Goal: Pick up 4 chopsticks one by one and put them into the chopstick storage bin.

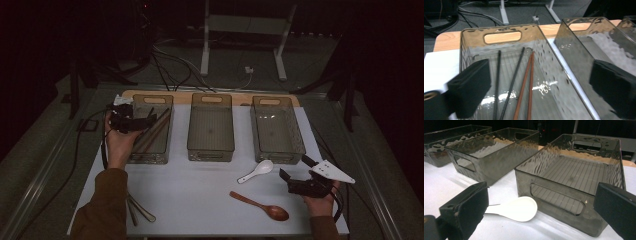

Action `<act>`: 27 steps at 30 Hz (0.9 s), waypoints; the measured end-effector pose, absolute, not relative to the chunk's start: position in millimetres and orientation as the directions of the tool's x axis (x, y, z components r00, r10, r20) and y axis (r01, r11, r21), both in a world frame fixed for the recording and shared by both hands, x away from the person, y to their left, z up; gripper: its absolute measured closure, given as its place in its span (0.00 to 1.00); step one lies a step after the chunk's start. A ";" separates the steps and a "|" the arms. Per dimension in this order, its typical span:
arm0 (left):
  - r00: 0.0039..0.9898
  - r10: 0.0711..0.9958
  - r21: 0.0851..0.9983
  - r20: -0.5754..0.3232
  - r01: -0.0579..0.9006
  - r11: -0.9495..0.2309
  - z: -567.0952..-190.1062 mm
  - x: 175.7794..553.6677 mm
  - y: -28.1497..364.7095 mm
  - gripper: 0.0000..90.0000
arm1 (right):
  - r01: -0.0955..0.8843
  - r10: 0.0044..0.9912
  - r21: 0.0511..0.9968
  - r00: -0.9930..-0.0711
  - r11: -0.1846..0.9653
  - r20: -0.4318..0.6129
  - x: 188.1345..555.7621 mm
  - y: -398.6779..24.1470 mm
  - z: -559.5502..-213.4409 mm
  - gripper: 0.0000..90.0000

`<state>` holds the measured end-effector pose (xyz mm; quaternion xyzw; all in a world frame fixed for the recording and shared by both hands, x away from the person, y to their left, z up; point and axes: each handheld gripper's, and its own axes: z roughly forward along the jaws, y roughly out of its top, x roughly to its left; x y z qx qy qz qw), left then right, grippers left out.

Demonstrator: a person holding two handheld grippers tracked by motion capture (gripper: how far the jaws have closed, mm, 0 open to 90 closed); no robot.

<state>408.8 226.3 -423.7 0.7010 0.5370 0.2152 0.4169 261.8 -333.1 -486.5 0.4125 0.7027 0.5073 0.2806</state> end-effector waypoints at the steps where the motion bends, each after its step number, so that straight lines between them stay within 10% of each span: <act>1: 0.338 0.929 0.818 -0.148 0.569 -0.077 -422.9 407.6 226.0 0.02 | 0.295 0.864 0.944 -0.503 0.145 0.024 261.7 -333.0 -486.6 0.00; 27: 0.468 0.871 0.843 -0.146 0.520 -0.138 -413.0 388.5 209.0 0.01 | 0.295 0.864 0.945 -0.503 0.144 0.026 261.7 -332.9 -486.4 0.00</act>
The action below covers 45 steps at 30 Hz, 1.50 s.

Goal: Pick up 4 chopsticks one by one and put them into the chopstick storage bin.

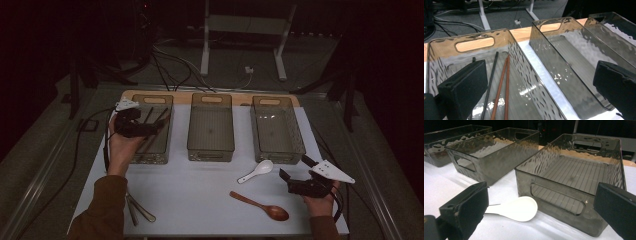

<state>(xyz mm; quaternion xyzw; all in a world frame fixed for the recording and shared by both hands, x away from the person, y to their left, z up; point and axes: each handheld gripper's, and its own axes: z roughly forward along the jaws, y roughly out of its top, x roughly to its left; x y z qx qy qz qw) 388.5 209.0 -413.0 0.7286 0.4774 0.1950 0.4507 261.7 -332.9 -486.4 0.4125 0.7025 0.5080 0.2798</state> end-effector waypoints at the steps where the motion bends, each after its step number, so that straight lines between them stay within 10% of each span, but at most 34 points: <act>1: 0.470 0.871 0.843 -0.143 0.519 -0.141 -412.5 387.9 208.8 0.01 | 0.296 0.864 0.944 -0.503 0.144 0.026 261.7 -333.0 -486.5 0.00; 45: 0.588 0.799 0.881 -0.128 0.437 -0.180 -419.0 337.7 187.2 0.01 | 0.291 0.862 0.948 -0.506 0.131 0.036 261.3 -332.2 -480.7 0.00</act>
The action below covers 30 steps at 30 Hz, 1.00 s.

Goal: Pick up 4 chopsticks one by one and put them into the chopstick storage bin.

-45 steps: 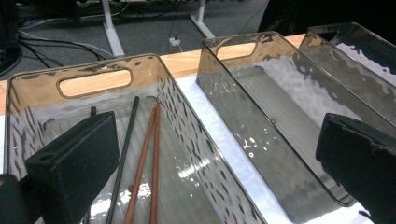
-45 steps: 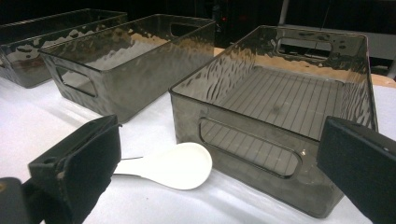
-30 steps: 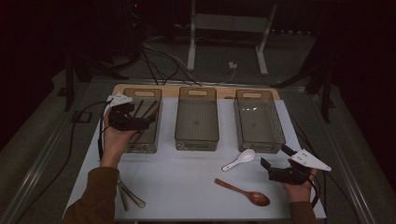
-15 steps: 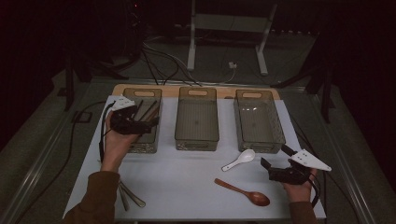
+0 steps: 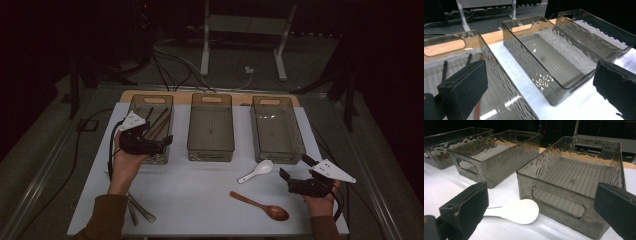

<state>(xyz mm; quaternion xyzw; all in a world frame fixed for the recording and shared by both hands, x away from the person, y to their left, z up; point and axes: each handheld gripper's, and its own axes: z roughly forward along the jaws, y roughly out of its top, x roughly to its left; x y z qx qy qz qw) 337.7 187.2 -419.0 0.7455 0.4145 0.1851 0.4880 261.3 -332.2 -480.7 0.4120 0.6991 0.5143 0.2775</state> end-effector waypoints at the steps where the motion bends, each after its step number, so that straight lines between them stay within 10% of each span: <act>1: 0.589 0.797 0.883 -0.130 0.435 -0.178 -420.1 335.3 187.6 0.01 | 0.288 0.861 0.949 -0.507 0.124 0.041 261.5 -332.7 -479.3 0.00; 30: 0.613 0.782 0.903 -0.112 0.391 -0.178 -447.4 281.3 194.9 0.01 | 0.382 0.798 0.887 -0.602 0.258 0.028 280.8 -319.3 -453.9 0.00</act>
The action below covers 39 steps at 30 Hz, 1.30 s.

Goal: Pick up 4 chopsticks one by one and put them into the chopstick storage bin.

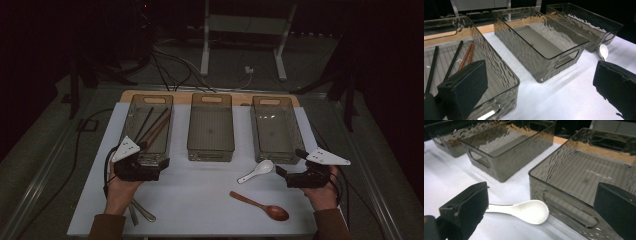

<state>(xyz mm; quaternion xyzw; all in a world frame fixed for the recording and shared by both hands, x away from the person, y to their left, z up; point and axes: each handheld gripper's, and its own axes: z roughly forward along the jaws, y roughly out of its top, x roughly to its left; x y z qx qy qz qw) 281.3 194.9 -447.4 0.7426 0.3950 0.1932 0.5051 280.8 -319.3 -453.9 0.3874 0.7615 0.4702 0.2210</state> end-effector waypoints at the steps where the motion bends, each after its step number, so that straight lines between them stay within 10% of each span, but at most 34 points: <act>1: 0.612 0.783 0.904 -0.110 0.390 -0.178 -447.8 279.7 195.4 0.01 | 0.388 0.794 0.883 -0.607 0.265 0.028 281.2 -317.8 -453.6 0.00; 39: 0.570 0.811 0.906 -0.133 0.401 -0.133 -465.4 259.4 210.3 0.01 | 0.403 0.627 0.785 -0.778 0.471 0.023 266.6 -274.5 -468.1 0.00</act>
